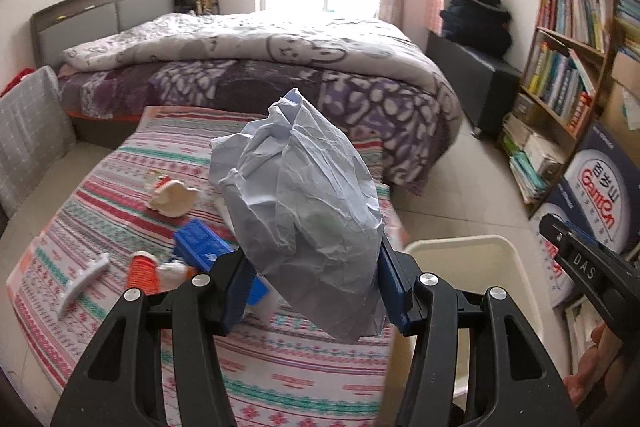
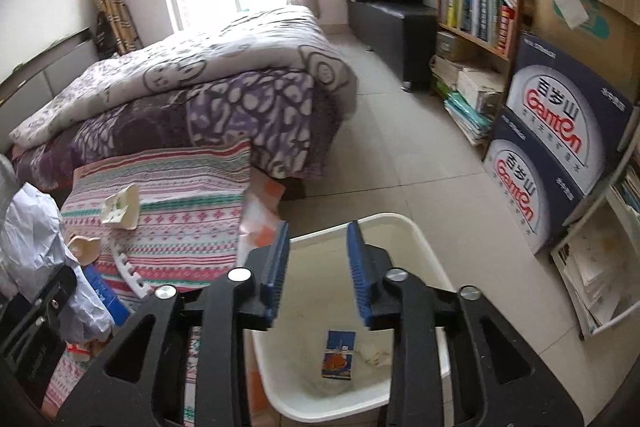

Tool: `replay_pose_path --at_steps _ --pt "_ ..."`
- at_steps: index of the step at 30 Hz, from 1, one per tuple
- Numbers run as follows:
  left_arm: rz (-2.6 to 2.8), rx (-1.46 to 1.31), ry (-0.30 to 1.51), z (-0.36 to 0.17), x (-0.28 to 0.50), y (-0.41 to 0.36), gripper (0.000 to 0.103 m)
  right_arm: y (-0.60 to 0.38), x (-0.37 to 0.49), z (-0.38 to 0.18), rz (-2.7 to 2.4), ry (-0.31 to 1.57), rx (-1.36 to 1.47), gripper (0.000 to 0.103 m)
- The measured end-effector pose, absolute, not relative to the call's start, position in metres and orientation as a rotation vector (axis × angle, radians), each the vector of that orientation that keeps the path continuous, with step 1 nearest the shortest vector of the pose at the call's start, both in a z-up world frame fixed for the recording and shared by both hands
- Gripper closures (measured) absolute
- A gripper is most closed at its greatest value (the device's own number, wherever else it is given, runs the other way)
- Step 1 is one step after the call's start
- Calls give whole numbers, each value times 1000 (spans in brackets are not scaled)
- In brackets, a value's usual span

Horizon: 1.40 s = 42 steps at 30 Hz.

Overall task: Collect trash
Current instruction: 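Carry both items over the white bin and open both grippers to drop them, then move both grippers from the bin back to the blanket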

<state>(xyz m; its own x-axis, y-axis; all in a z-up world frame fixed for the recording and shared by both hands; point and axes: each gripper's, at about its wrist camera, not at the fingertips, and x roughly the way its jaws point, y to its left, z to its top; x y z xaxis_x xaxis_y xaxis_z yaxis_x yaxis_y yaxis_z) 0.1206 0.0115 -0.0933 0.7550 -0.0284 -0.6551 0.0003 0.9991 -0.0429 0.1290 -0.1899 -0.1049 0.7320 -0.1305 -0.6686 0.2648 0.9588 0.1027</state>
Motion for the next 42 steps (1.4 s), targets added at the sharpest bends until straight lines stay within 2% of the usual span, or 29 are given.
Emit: replay_pose_path --at_steps 8,12,16,18,22,31,42 --pt "-116 15 741 -105 124 -40 48 -236 118 -104 -340 692 243 38" --pt "-163 28 765 -113 127 -64 47 -264 111 -103 -426 669 285 17" --pt "-229 17 802 -118 131 -84 46 -289 104 -102 -486 657 330 9" --pt "-262 24 815 -121 131 -96 44 -302 102 -104 -509 659 356 8" --pt "-300 38 821 -126 129 -112 29 -317 101 -107 -530 672 387 7" --pt "-301 55 809 -124 128 -115 25 -318 100 -107 -524 680 382 7" --pt "-174 52 793 -119 130 -62 23 -265 113 -106 -442 709 289 7"
